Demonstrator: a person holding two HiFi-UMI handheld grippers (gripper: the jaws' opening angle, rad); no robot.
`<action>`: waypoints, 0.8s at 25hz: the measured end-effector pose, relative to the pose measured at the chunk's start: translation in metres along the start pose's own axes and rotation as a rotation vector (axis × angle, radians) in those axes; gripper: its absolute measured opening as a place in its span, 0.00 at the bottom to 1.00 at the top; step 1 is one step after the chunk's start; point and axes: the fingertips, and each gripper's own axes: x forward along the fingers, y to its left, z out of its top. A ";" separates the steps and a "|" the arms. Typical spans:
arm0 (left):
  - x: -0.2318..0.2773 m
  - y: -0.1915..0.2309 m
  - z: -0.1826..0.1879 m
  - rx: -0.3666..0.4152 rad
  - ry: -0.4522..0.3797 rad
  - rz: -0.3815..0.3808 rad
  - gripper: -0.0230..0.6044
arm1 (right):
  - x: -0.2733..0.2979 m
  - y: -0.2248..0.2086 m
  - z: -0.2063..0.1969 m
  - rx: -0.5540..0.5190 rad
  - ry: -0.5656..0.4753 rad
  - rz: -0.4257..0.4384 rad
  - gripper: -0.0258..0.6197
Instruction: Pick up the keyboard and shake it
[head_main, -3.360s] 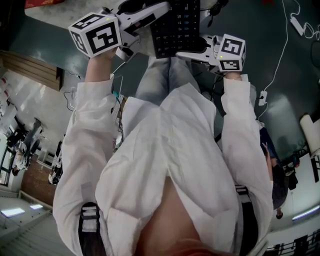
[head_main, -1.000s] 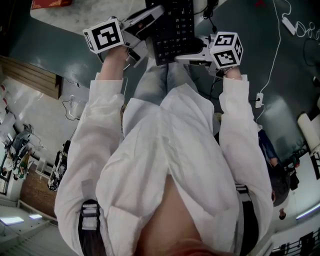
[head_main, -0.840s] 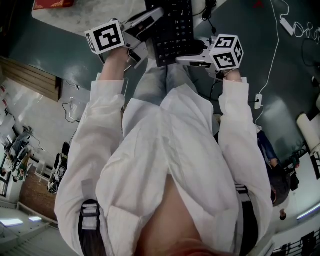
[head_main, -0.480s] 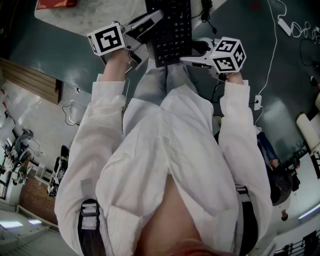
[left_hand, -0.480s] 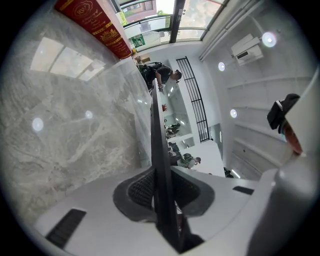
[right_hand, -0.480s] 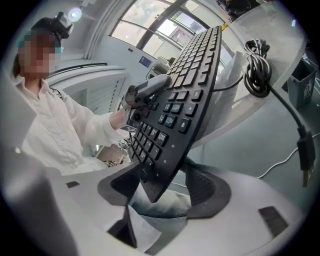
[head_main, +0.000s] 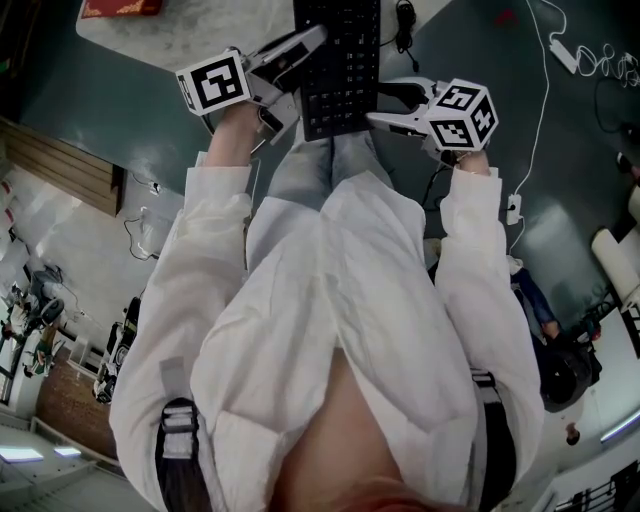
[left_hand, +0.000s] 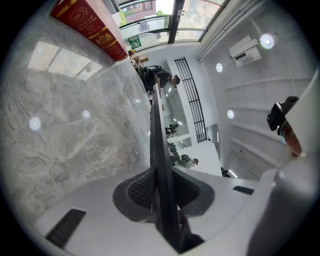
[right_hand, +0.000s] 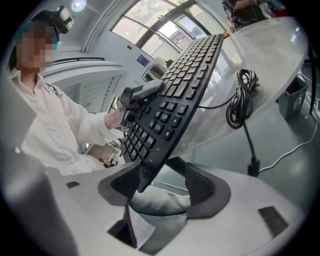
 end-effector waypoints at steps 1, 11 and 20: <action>-0.001 -0.002 0.000 -0.007 -0.003 -0.007 0.16 | -0.004 0.002 0.004 -0.015 -0.007 -0.011 0.46; 0.002 -0.022 0.007 0.028 0.015 -0.042 0.16 | -0.068 -0.009 0.090 -0.066 -0.339 -0.099 0.46; 0.005 -0.048 0.015 0.054 0.015 -0.069 0.16 | -0.099 -0.013 0.172 -0.012 -0.595 -0.035 0.46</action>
